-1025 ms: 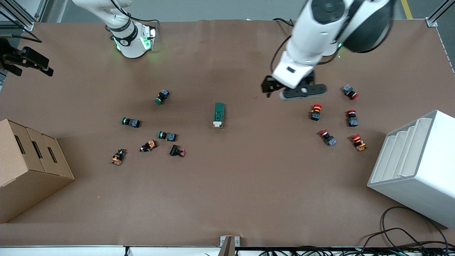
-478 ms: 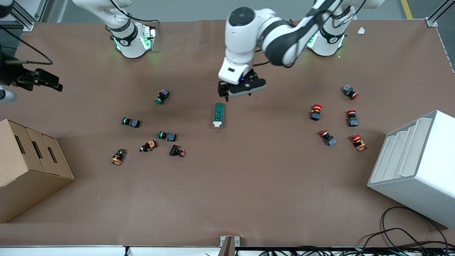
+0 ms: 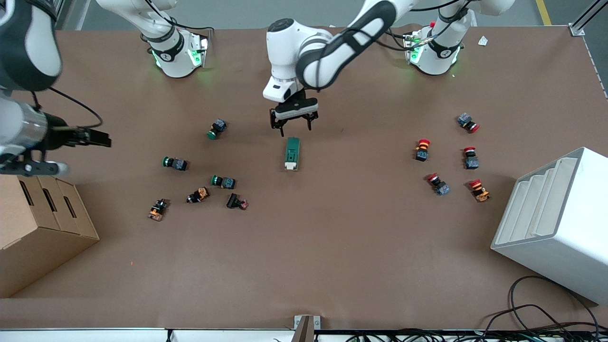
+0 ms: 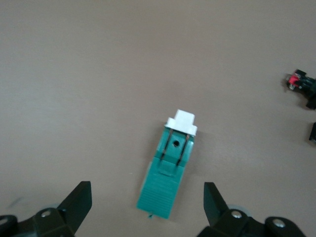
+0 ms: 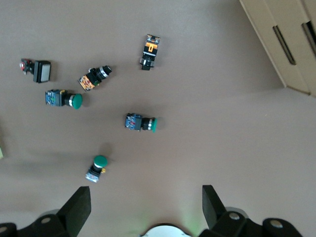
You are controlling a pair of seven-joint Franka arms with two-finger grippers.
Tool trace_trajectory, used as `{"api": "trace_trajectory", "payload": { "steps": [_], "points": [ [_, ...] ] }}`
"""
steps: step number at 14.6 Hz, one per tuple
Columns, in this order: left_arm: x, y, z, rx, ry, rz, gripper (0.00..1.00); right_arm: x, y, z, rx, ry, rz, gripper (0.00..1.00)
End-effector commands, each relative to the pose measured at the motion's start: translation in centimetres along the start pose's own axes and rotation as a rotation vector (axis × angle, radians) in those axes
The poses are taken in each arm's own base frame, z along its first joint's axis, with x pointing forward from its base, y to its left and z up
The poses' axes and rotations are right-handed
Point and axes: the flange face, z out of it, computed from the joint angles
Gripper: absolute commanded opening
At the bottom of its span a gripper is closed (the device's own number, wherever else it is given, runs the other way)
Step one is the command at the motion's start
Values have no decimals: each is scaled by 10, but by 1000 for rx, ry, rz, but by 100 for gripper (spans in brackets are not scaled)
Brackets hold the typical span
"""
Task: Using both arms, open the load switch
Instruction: 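Hold the switch base with the left gripper while the right gripper approaches, then lower the right gripper onto the white switch handle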
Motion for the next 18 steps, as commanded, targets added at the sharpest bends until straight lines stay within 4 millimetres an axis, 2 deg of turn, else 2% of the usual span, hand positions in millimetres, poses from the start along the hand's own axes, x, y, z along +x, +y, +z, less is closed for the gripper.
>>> {"api": "trace_trajectory", "payload": {
  "steps": [1,4,6,8,10,12,15,16,17,18],
  "points": [
    [-39,5,25,-27,107,45,100,-9,-61,13,-21,14,136,100],
    [-73,-2,43,-13,230,153,99,-14,-146,50,-20,1,362,100],
    [-83,-7,55,-20,285,174,99,-14,-196,78,-6,-14,474,100],
    [-99,-15,73,-50,370,184,99,-8,-234,104,46,-42,617,100],
    [-103,-22,97,-95,465,183,99,1,-268,132,88,-67,735,100],
    [-105,-26,112,-106,521,213,99,7,-302,160,77,-85,835,100],
    [-104,-24,115,-129,540,219,99,21,-353,205,35,-106,1010,100],
    [-110,-23,113,-148,545,218,99,27,-368,217,27,-104,1057,100],
    [-109,-24,117,-155,559,209,99,29,-377,229,17,-108,1087,100],
    [-116,-25,120,-169,565,204,99,31,-385,240,14,-105,1101,100]
  ]
}}
